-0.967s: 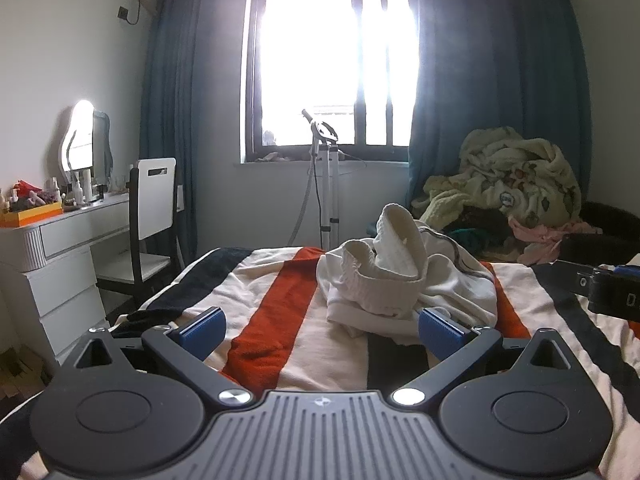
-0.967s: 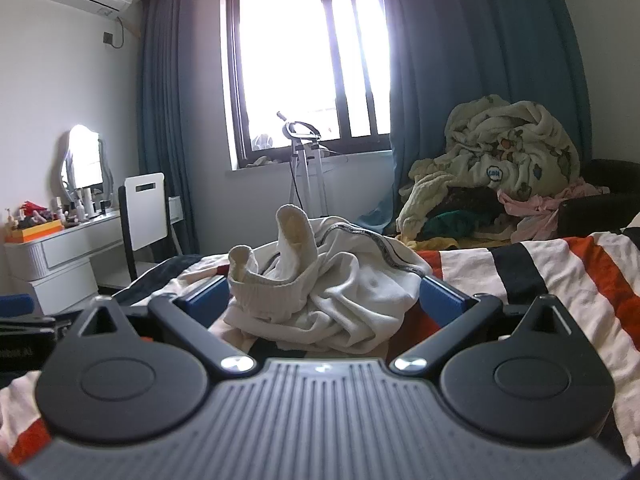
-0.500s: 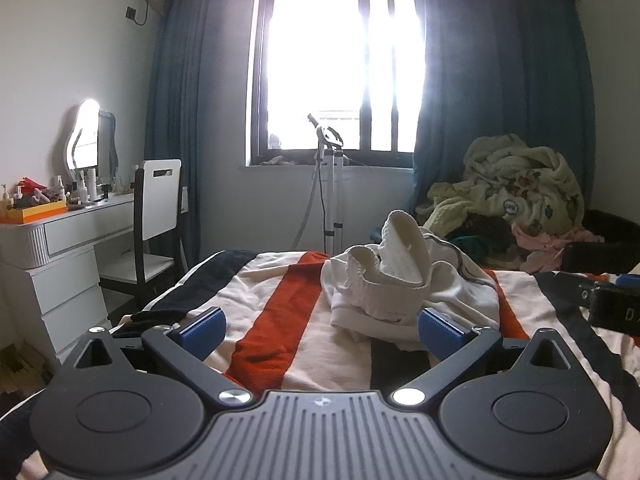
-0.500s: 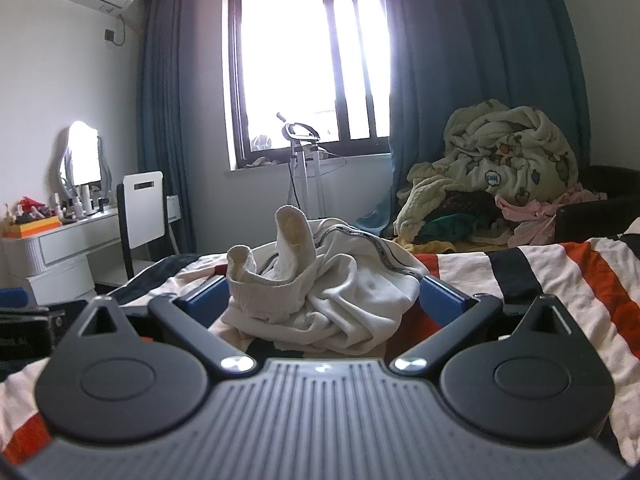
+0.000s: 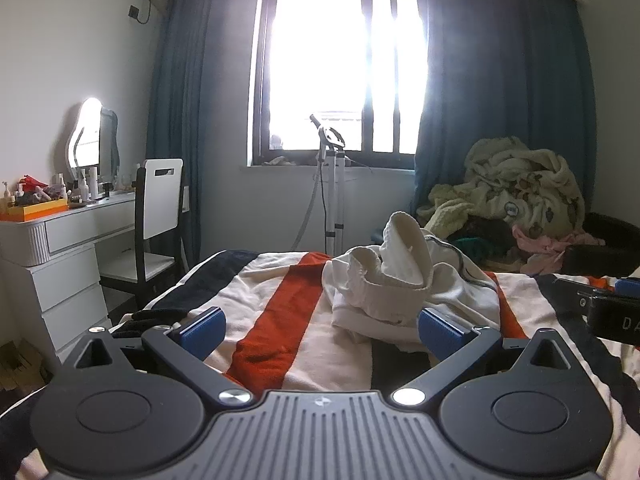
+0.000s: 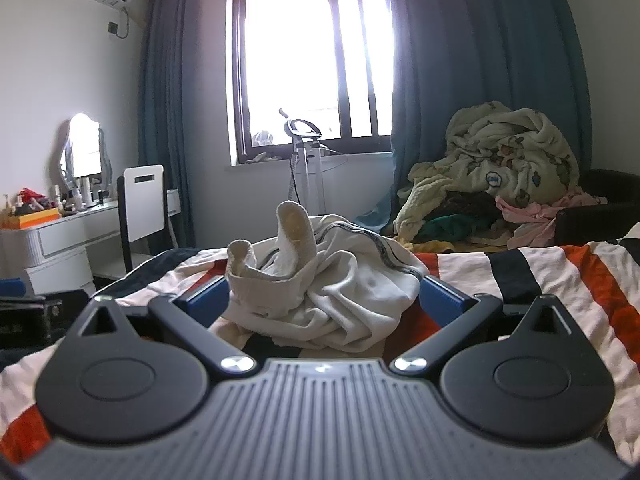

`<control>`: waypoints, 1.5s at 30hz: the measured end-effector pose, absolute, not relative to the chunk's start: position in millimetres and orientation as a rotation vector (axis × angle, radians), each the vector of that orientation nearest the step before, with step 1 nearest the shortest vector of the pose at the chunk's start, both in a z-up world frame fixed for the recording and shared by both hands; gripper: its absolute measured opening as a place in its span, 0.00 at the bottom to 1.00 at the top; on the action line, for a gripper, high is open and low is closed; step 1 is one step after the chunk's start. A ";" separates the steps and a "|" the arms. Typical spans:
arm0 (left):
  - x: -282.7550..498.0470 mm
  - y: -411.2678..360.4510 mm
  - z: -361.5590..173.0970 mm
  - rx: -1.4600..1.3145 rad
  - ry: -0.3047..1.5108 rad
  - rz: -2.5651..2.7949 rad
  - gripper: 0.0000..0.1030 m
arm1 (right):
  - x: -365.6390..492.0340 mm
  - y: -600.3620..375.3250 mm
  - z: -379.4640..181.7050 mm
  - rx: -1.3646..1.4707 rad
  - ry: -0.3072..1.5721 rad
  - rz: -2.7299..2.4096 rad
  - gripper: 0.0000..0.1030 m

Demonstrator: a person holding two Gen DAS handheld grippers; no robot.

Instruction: Fold clothes

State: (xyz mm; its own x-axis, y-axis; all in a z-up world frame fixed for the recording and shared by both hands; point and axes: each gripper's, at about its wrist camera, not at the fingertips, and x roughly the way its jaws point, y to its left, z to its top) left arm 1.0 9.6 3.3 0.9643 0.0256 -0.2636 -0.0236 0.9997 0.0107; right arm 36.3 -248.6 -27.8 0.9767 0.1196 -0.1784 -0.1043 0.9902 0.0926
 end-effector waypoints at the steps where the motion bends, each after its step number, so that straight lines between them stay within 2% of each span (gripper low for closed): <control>1: 1.4 9.9 3.3 0.008 0.266 0.026 1.00 | 36.3 -248.5 -27.9 0.084 0.185 0.113 1.00; 21: 1.0 12.1 -0.1 0.007 0.253 0.041 1.00 | 37.9 -250.1 -28.0 0.089 0.194 0.112 1.00; 33: 7.5 14.1 8.6 0.013 0.257 -0.014 1.00 | 42.9 -250.9 -26.0 0.100 0.269 0.164 1.00; 38: 27.5 22.8 28.1 0.079 0.236 0.003 1.00 | 75.5 -248.9 -15.7 0.152 0.304 0.227 1.00; 42: 41.6 35.7 21.1 0.031 0.246 -0.018 1.00 | 130.4 -238.7 -7.0 0.136 0.303 0.251 0.99; 43: 45.9 38.0 17.1 0.023 0.254 -0.025 1.00 | 149.6 -234.5 -5.4 0.119 0.318 0.257 0.97; 44: 50.1 38.6 12.4 0.023 0.260 -0.039 1.00 | 169.4 -230.3 -4.4 0.103 0.332 0.250 0.81; 45: 54.1 38.0 8.1 0.031 0.259 -0.054 1.00 | 189.7 -226.0 -4.0 0.088 0.345 0.229 0.60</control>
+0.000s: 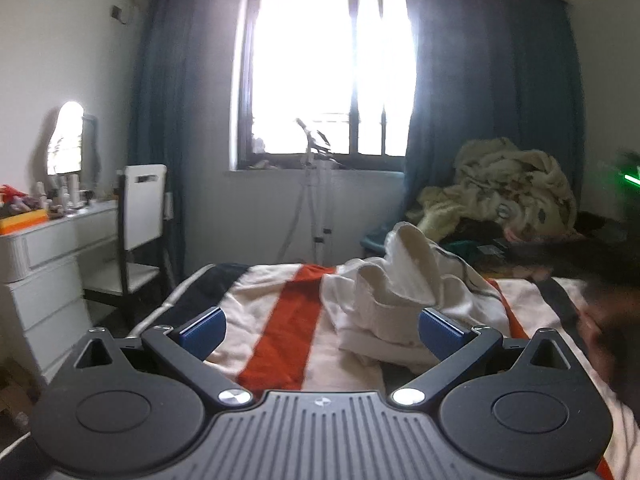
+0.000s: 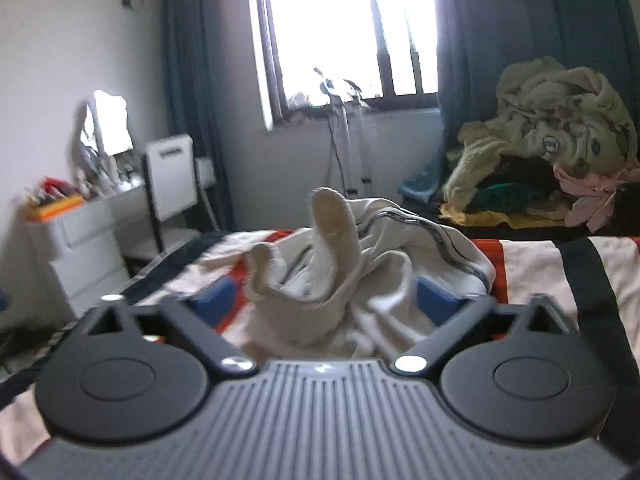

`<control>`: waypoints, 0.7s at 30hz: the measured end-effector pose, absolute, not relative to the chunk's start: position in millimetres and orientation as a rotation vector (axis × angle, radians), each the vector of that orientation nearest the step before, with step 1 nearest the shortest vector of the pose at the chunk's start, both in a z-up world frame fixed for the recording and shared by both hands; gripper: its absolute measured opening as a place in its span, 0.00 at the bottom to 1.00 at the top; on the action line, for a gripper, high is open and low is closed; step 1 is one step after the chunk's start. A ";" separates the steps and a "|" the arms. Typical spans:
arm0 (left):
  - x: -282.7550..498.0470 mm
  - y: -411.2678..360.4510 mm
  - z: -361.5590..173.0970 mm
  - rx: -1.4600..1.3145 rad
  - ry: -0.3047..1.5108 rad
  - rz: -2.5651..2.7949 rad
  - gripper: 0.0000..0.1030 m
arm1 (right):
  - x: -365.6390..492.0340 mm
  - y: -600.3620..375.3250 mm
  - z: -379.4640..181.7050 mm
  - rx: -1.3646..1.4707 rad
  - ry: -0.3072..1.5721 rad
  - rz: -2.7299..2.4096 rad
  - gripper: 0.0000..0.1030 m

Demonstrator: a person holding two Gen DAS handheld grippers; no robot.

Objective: Fold clothes
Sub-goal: 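Grasp the white sweatshirt's ribbed cuff with the right gripper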

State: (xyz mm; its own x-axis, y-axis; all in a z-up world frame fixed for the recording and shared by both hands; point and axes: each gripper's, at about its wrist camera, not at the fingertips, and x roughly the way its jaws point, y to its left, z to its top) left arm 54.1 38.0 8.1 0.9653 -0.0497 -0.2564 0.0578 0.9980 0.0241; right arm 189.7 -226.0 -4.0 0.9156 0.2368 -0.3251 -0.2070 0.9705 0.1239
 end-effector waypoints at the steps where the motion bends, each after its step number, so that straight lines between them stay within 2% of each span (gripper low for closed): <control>1: 58.4 36.5 4.3 0.043 0.254 -0.063 1.00 | 212.1 -222.0 -4.2 0.072 0.353 0.207 0.55; 7: 88.8 35.4 -23.2 0.046 0.216 -0.140 1.00 | 338.3 -212.4 -21.4 0.135 0.384 0.197 0.55; 10: 111.7 42.8 -42.6 0.010 0.249 -0.176 1.00 | 384.0 -190.9 -34.0 0.040 0.385 0.196 0.52; 11: 119.4 45.9 -48.9 -0.005 0.266 -0.174 1.00 | 395.1 -184.4 -37.9 0.007 0.382 0.191 0.44; 12: 127.5 48.8 -54.9 -0.021 0.288 -0.170 1.00 | 402.7 -179.2 -41.6 -0.019 0.379 0.184 0.28; 14: 140.7 54.4 -64.9 -0.051 0.320 -0.161 1.00 | 414.1 -171.8 -47.2 -0.042 0.368 0.177 0.12; 21: 147.0 72.5 -68.3 -0.111 0.326 -0.124 1.00 | 347.2 -173.7 -22.2 -0.094 0.137 0.159 0.12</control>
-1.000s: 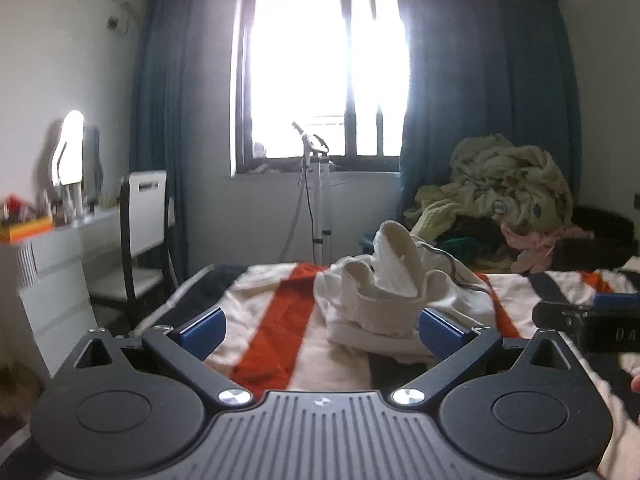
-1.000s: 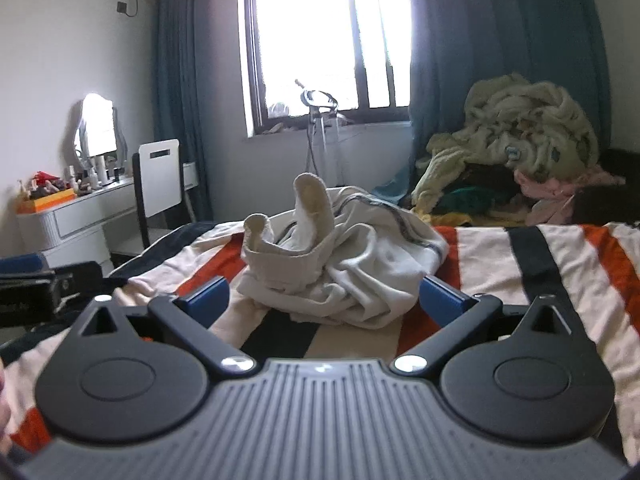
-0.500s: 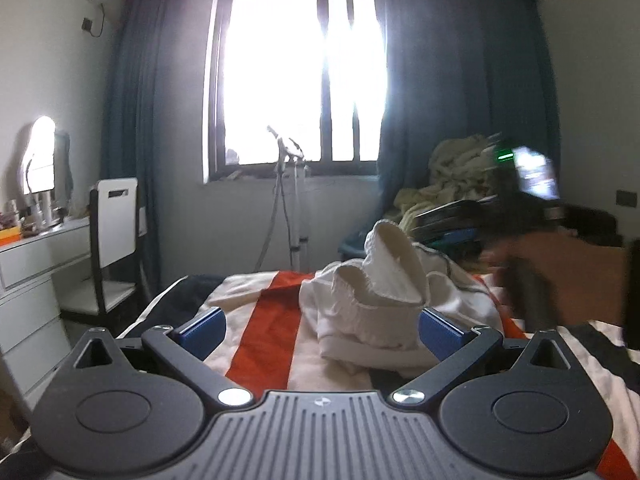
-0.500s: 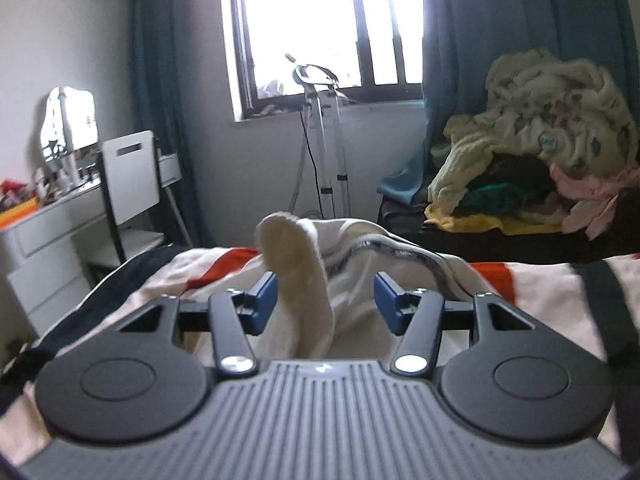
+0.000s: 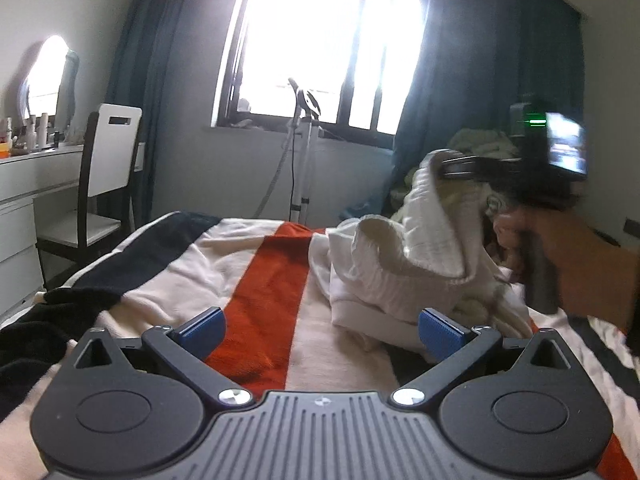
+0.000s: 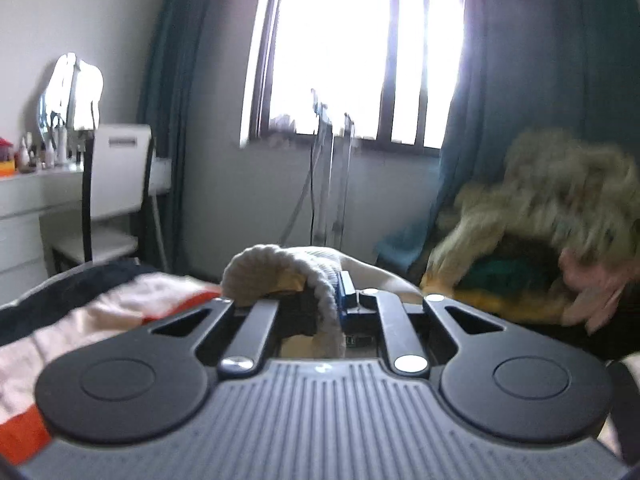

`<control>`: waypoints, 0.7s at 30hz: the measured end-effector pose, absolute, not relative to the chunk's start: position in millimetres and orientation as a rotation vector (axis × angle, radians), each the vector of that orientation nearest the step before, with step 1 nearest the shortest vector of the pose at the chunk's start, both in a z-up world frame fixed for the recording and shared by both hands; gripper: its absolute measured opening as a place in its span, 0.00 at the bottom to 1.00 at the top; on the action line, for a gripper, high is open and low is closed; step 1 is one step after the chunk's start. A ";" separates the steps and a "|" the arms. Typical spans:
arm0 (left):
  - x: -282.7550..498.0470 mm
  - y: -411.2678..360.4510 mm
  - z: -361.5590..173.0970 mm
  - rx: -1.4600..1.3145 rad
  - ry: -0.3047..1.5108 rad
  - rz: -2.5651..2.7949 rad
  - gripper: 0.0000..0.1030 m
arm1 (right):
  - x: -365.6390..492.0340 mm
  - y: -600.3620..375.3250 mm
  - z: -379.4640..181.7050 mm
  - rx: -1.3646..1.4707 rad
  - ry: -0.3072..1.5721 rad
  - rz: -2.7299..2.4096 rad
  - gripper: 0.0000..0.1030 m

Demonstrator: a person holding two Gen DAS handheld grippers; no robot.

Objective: Fold clothes
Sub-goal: 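Grasp the white sweatshirt's ribbed cuff with the right gripper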

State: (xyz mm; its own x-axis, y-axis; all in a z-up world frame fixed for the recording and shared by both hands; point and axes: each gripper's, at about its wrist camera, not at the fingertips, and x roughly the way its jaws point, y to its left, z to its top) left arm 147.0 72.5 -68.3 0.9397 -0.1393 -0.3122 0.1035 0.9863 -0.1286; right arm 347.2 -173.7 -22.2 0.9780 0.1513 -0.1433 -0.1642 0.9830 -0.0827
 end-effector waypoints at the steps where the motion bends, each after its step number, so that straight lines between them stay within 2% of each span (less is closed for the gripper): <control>1: 142.9 73.5 -65.0 -0.113 0.319 -0.117 1.00 | 332.6 -179.2 -16.2 -0.078 0.113 0.151 0.12; 8: 106.3 62.8 -38.5 -0.103 0.258 -0.109 1.00 | 208.8 -219.0 14.7 -0.050 0.000 0.082 0.12; 13: 80.3 52.2 -26.3 -0.111 0.256 -0.107 1.00 | 107.4 -244.5 16.2 -0.030 -0.006 0.078 0.12; 17: 60.3 38.5 -26.7 -0.078 0.297 -0.099 1.00 | 42.4 -260.1 6.2 0.029 0.069 0.090 0.12; 21: 42.6 19.4 -35.8 0.015 0.351 -0.115 1.00 | 12.0 -278.2 -19.5 0.081 0.240 0.045 0.12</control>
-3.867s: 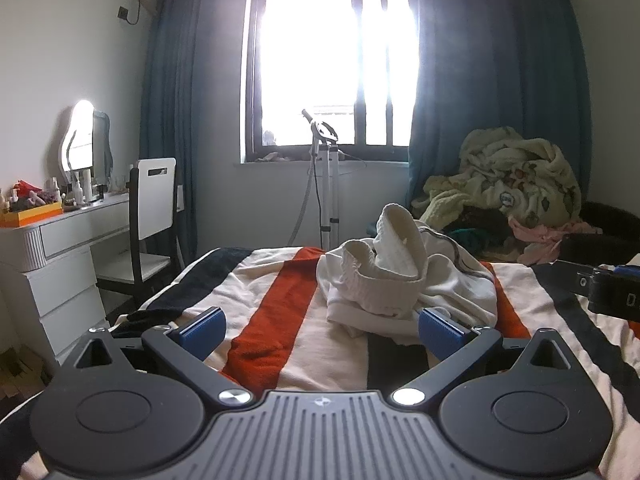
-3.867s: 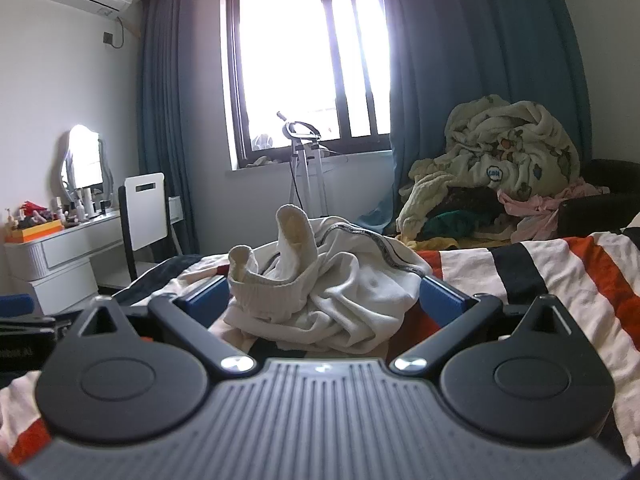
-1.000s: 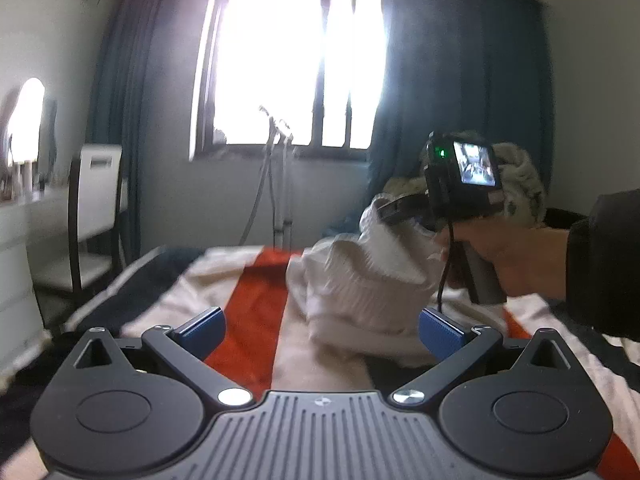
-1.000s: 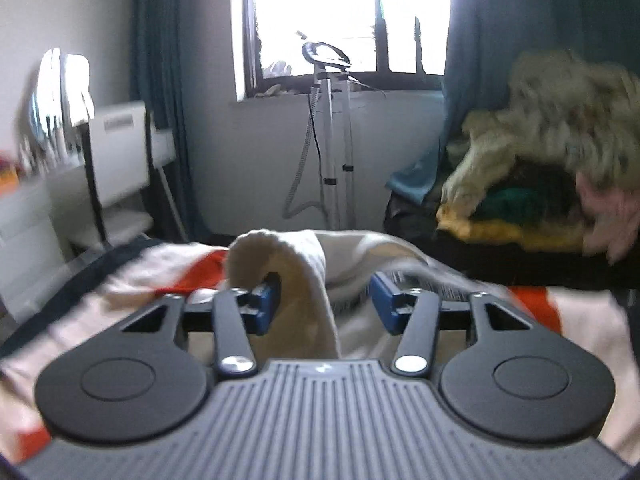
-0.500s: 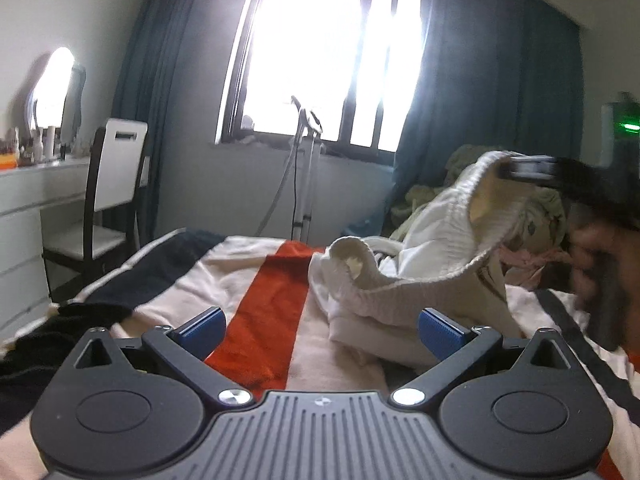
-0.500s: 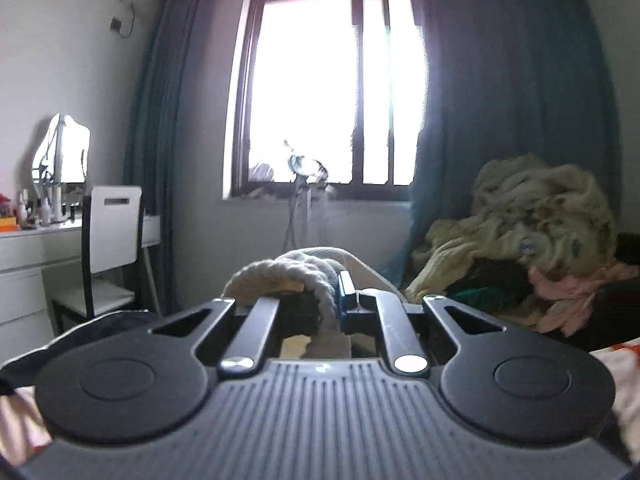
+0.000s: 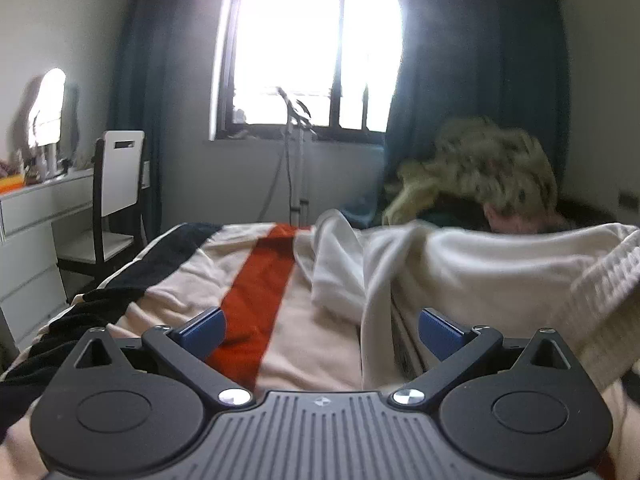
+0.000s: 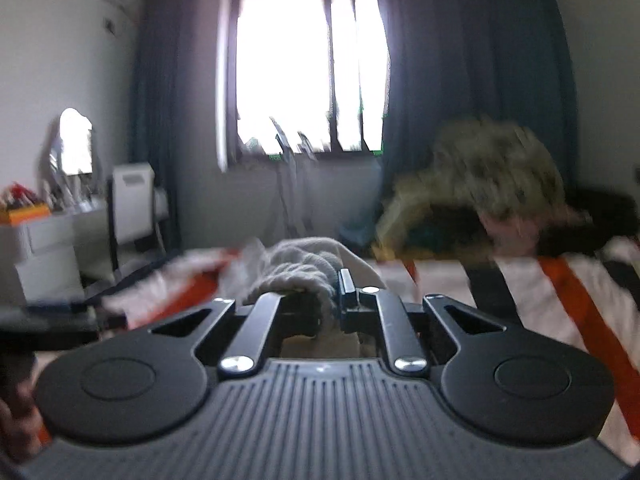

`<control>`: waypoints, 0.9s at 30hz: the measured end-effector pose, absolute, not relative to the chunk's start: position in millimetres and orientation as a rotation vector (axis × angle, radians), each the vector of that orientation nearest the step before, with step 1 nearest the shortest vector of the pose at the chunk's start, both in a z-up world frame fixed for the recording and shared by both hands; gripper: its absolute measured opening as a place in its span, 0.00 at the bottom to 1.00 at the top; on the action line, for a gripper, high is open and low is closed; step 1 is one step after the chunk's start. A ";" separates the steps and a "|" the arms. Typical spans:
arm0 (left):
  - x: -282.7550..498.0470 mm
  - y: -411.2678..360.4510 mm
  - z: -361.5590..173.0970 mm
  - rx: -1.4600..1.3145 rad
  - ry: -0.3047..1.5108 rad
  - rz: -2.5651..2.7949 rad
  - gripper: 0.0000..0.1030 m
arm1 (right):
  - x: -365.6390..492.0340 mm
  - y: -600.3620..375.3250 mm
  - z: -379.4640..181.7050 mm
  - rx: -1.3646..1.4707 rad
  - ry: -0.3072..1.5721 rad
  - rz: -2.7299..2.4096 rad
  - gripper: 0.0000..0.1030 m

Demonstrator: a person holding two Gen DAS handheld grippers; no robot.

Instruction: Fold clothes

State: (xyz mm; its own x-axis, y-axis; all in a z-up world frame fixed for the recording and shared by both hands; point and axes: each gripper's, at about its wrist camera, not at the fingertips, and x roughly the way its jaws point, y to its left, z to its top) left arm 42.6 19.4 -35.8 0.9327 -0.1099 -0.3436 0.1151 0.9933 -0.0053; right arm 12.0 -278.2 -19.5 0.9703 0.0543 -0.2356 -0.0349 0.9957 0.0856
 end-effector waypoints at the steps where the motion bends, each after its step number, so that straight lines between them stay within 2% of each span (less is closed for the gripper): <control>1: 39.4 13.1 -39.6 0.047 0.370 -0.130 1.00 | 11.7 -285.6 -23.9 0.125 0.292 0.029 0.12; 7: 28.0 -35.1 -73.8 0.290 0.413 -0.182 0.99 | 13.7 -317.7 -28.0 0.319 0.336 -0.041 0.12; 12: 37.9 -74.0 -110.1 0.489 0.436 -0.203 0.89 | 13.6 -317.2 -30.5 0.328 0.320 -0.055 0.12; 16: 60.1 -77.0 -127.2 0.522 0.452 -0.148 0.65 | 10.6 -322.8 -34.4 0.340 0.326 -0.059 0.12; 18: 71.4 -70.5 -130.2 0.495 0.455 -0.120 0.60 | 11.1 -321.6 -36.7 0.337 0.338 -0.064 0.12; 21: 77.6 -58.0 -123.8 0.398 0.460 -0.133 0.30 | 15.6 -319.8 -40.5 0.337 0.363 -0.066 0.13; 22: 78.1 -54.2 -120.9 0.364 0.458 -0.129 0.11 | 17.1 -318.7 -41.6 0.333 0.374 -0.065 0.13; 27: 68.0 -6.8 -79.1 0.049 0.359 -0.037 0.07 | 24.7 -317.9 -55.7 0.392 0.478 -0.010 0.14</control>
